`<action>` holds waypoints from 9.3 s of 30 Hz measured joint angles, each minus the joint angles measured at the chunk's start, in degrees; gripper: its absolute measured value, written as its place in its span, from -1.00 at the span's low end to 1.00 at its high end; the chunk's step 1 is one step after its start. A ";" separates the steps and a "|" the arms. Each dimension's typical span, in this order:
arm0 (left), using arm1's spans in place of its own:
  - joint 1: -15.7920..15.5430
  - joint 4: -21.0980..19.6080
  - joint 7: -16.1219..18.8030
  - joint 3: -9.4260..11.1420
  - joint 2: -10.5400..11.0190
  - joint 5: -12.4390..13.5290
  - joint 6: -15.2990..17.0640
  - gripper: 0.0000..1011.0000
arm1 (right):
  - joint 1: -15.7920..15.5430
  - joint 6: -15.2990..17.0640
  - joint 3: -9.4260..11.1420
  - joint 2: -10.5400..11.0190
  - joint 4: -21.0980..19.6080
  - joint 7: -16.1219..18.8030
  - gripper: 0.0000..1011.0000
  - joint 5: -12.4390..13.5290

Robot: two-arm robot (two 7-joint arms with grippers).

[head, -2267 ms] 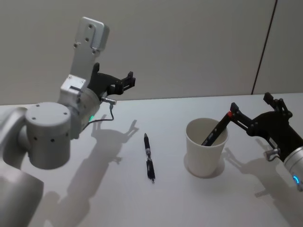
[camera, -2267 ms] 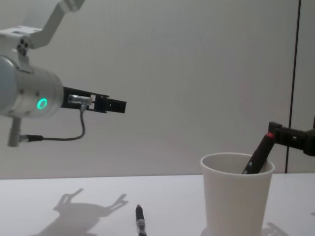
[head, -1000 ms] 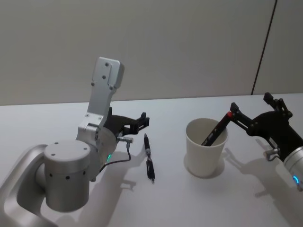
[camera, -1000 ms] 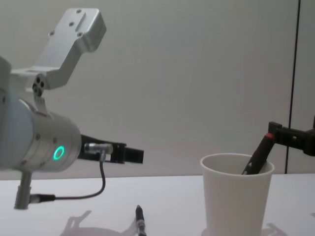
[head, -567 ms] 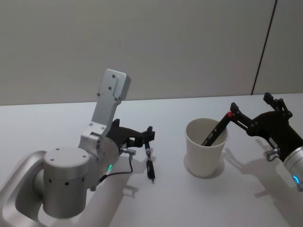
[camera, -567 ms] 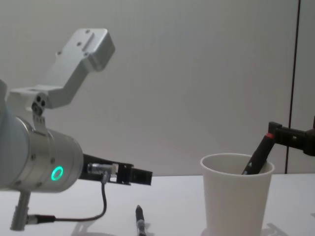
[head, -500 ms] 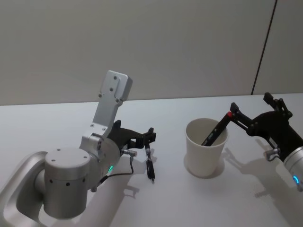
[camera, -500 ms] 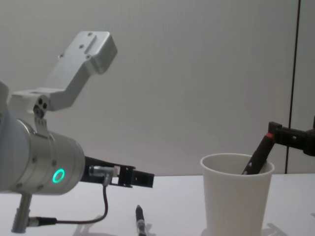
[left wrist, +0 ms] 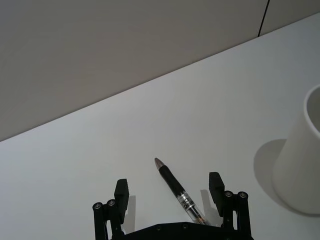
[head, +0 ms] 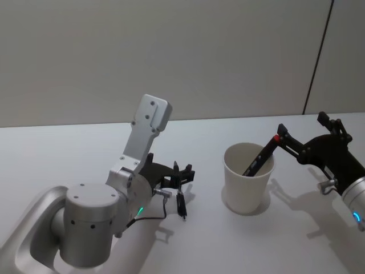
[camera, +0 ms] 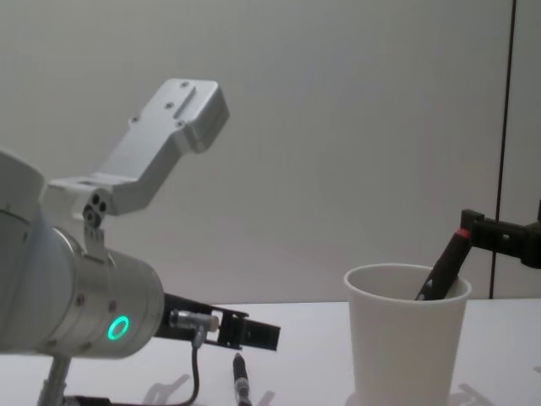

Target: Place the pen into the pen holder.

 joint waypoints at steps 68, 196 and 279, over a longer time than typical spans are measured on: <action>5.60 -1.41 -0.82 0.45 -1.53 2.45 2.69 0.74 | 0.00 0.00 0.00 0.00 0.00 0.00 0.98 0.00; -15.87 13.57 -18.36 -7.11 -0.96 15.75 -29.91 -0.69 | 19.28 19.35 4.93 -8.39 -5.98 -4.68 0.98 28.00; -4.74 3.81 -19.65 -9.40 4.82 8.28 -46.51 -0.69 | 29.42 29.35 -5.89 -23.02 4.54 -8.92 0.98 30.95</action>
